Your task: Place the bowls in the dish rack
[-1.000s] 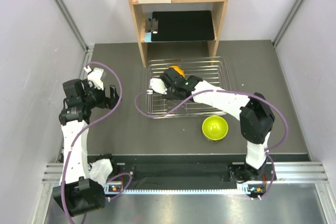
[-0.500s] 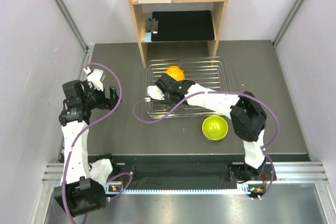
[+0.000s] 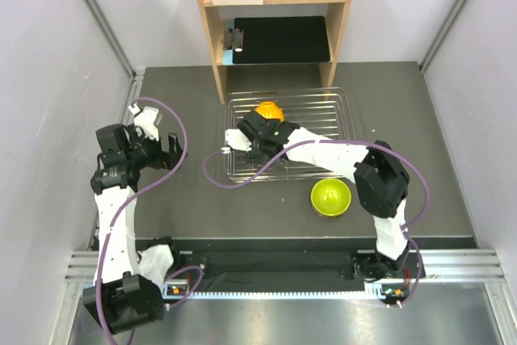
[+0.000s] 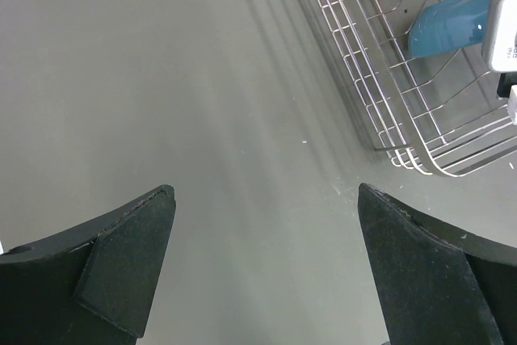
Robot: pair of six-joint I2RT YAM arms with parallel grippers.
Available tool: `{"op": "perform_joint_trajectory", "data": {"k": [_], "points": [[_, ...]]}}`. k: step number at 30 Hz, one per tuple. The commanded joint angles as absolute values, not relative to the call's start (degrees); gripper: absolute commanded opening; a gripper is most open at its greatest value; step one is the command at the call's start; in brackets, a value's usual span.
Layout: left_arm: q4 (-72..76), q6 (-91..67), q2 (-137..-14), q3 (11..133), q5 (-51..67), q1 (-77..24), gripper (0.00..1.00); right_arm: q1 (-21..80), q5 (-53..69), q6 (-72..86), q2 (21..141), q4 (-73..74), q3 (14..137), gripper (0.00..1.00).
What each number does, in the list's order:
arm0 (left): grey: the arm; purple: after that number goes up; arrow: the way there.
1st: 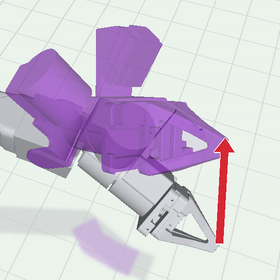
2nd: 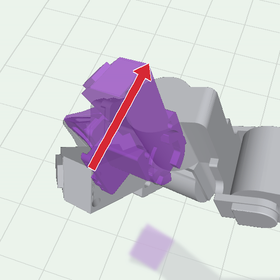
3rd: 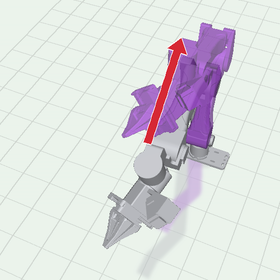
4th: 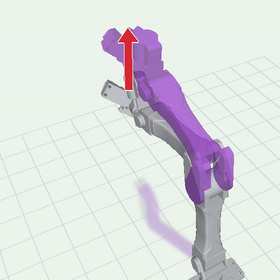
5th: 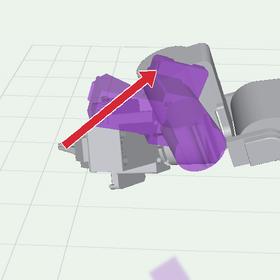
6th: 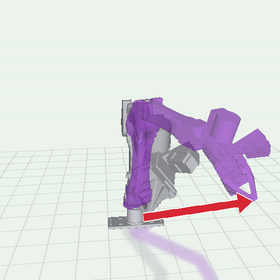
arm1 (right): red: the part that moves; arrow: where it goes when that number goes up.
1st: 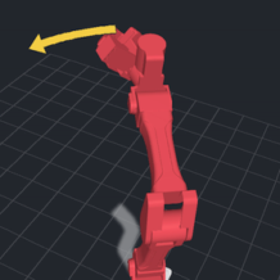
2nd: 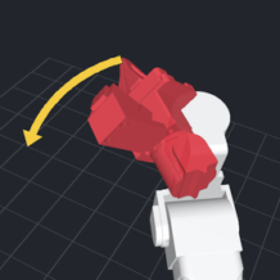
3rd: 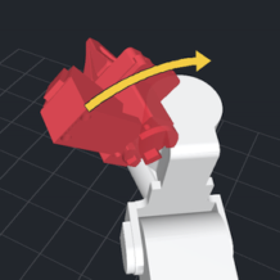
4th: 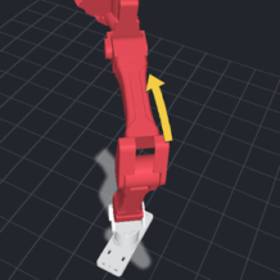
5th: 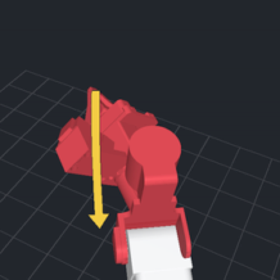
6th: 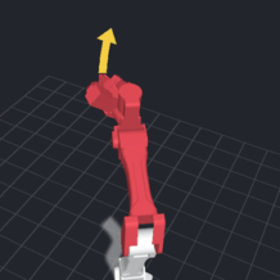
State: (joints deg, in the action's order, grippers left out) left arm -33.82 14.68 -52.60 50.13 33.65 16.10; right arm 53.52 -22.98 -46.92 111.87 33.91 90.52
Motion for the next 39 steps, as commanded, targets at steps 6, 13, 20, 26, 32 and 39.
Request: {"op": "perform_joint_trajectory", "data": {"k": [6,13,20,26,32,39], "points": [[-32.34,15.38,-51.42,50.89,36.65,16.7,0.99,54.58,-23.99,-45.62,105.48,34.8,96.24,0.85],[-34.7,19.23,-49.92,51.41,41.38,16.52,0.99,53.7,-26.98,-37.19,99.33,32.34,94.06,0.87],[-40.86,24.96,-51.76,56.59,46.23,15.65,0.99,48.96,-16.2,-32.7,83.87,34.01,85.43,0.9],[-45.87,29.18,-53.17,58.89,47.64,12.06,0.99,38.43,-6.01,-35.15,73.42,42.18,79.56,0.82],[-45.53,28.83,-54.31,56.43,37.55,-3.13,0.99,27.7,1.3,-47.78,60.67,49.3,65.76,0.88],[-44.65,26.72,-56.95,57.3,32.61,-12.74,0.99,24.44,0.97,-55.45,52.13,57.39,54.86,0.96]]}}
